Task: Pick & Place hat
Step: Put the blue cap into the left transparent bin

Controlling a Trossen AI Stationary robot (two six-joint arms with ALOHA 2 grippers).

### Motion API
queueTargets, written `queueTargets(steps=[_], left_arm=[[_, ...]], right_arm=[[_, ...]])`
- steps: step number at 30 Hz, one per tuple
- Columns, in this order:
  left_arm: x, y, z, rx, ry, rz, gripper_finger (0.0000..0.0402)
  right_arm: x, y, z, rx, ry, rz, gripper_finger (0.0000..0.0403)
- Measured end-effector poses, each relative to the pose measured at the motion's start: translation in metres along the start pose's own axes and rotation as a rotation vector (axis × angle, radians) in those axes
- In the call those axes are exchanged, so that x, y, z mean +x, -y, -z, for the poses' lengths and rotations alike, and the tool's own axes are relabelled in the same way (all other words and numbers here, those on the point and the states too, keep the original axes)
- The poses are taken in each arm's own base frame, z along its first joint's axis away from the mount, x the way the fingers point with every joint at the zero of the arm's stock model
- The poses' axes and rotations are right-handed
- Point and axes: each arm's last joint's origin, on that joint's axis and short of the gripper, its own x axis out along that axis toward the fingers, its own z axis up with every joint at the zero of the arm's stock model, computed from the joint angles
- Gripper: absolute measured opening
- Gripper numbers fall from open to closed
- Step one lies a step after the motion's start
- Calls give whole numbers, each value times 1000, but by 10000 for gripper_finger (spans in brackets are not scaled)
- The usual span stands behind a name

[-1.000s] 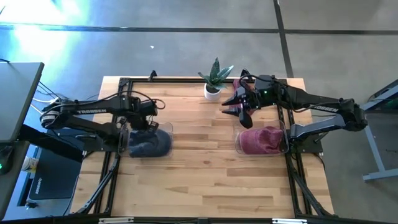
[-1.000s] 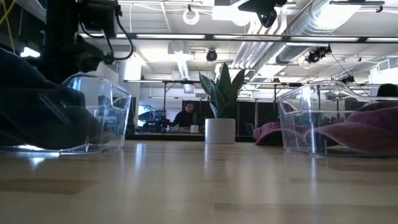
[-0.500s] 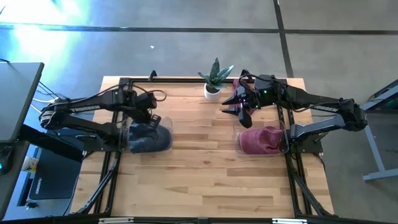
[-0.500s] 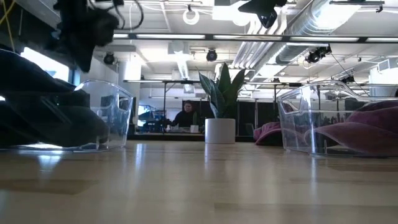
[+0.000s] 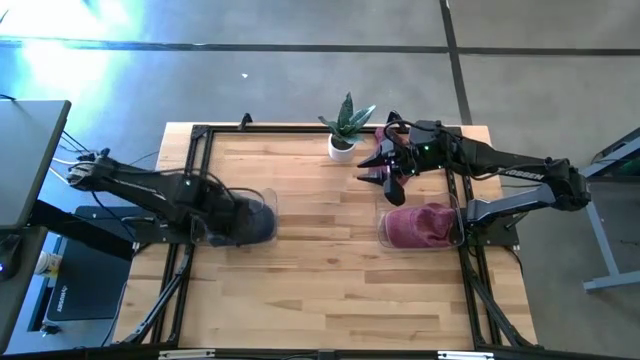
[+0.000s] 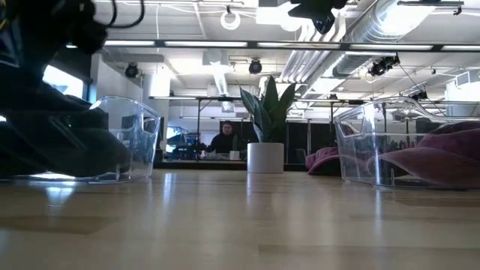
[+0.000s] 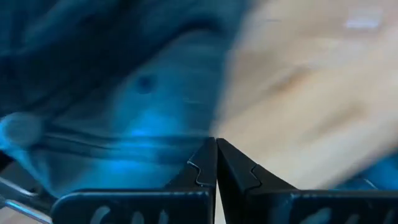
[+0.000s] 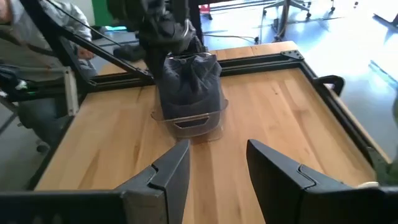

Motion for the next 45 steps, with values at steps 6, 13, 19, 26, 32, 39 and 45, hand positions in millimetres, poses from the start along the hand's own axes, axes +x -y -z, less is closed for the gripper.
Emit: queueTargets(steps=[6, 13, 19, 26, 32, 39, 45], left_arm=[[35, -20, 3, -89, 15, -147, 0], [16, -8, 3, -91, -9, -68, 0], [-27, 15, -3, -102, 163, 94, 0], [-15, 1, -17, -253, 395, -33, 0], [32, -21, -19, -316, 403, -147, 0], [38, -28, -15, -373, 316, -175, 0], [-5, -6, -19, -279, 388, -33, 0]], right_arm=[[0, 1, 0, -25, 1, 25, 154], [0, 1, 0, -25, 1, 25, 154], [0, 1, 0, -26, 4, 25, 154], [0, 2, -2, -24, 20, 67, 154], [0, 2, -2, -22, 20, 68, 154], [-11, -1, -5, 36, 52, 63, 154], [-31, -5, -7, 91, 76, 72, 154]])
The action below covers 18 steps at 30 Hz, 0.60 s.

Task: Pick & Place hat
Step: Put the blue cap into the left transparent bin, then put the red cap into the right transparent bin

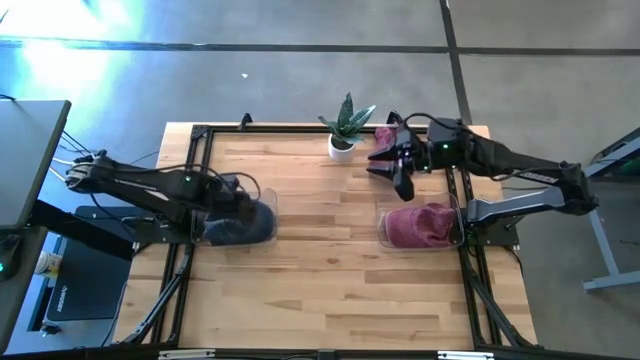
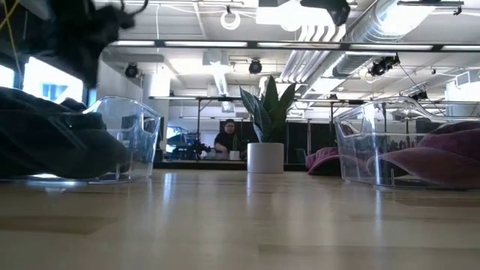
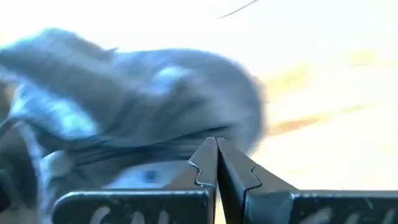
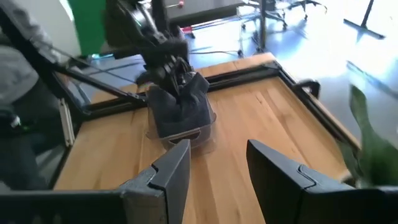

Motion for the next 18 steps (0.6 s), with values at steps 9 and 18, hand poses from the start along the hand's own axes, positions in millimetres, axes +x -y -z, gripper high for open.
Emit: queueTargets(steps=[9, 18], left_arm=[[-36, 53, -10, 45, 351, 431, 0], [-15, 109, -6, 195, 481, 595, 0]], right_arm=[[-34, 7, 25, 342, -223, 161, 154], [-23, 67, 58, 396, -612, 367, 167]])
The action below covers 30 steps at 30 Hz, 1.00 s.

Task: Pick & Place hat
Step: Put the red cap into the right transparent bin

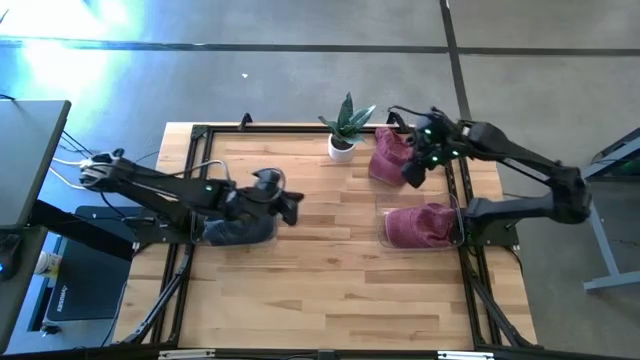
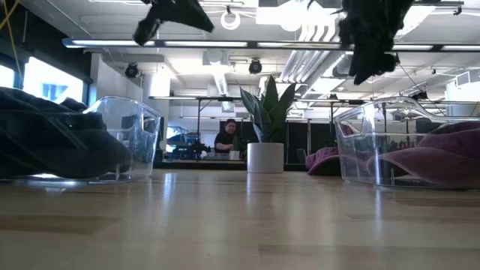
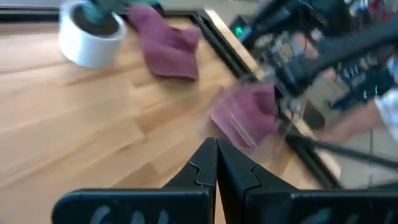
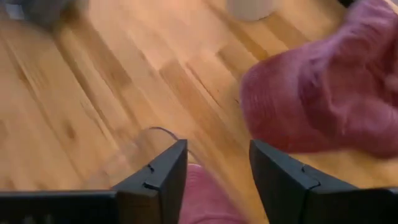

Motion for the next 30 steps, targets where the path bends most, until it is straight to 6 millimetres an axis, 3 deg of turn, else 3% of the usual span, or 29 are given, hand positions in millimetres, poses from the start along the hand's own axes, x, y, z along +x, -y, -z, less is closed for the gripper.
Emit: queueTargets(steps=[5, 10, 17, 22, 26, 30], left_arm=[[22, 10, 15, 26, -89, 104, 0], [35, 15, 24, 20, -128, 146, 0], [34, 15, 22, 6, -100, 141, 0], [34, 15, 22, 9, -90, 135, 0], [34, 15, 22, 9, -103, 144, 0], [34, 15, 22, 3, -104, 142, 0]], right_arm=[[39, 10, -14, -317, -139, 0, 222], [76, 3, -21, -634, -239, 2, 264], [123, 1, -31, -742, -283, 110, 264], [138, 8, -34, -729, -267, 118, 264], [143, 21, -11, -729, -254, 146, 264], [137, 26, 6, -748, -125, 187, 264]])
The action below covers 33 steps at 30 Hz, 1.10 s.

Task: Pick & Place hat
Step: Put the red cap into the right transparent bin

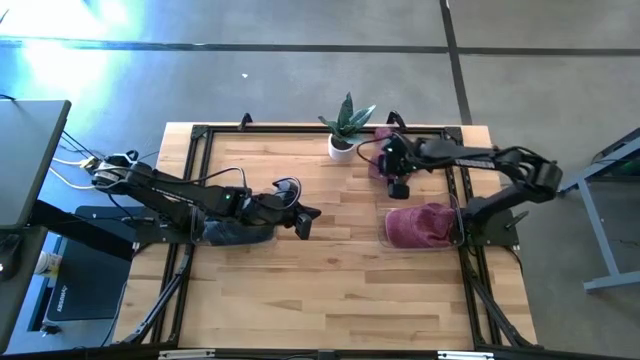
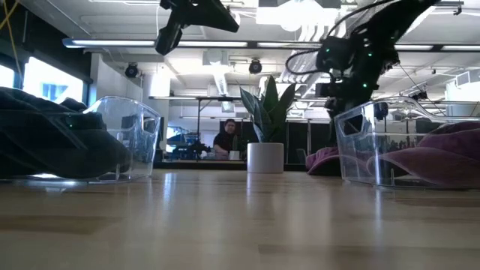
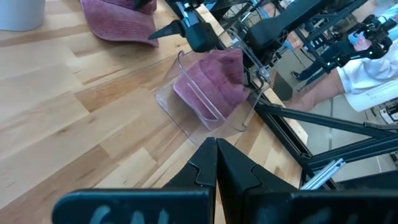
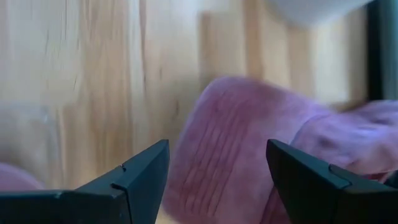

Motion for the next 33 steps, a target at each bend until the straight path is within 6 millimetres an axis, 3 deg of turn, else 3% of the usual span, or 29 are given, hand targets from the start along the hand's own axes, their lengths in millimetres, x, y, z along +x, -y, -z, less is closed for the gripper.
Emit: queueTargets(steps=[4, 7, 16, 20, 29, 33], left_arm=[[0, 0, 0, 1, -2, -2, 0], [0, 0, 0, 1, -3, -2, 0], [0, 0, 1, -45, -19, 10, 0], [0, 0, 1, -61, -17, 9, 0], [0, 0, 0, -71, -12, 6, 0], [0, 0, 0, -68, 5, -6, 0]], right_arm=[[-1, -5, 9, -8, 147, 71, 264], [9, -14, 21, -96, 203, 32, 264], [22, -22, 34, -139, 204, 109, 263], [17, -21, 33, -115, 137, 107, 263], [-17, -10, 14, -69, 140, 55, 263], [-14, -9, 15, -53, 189, -27, 263]])
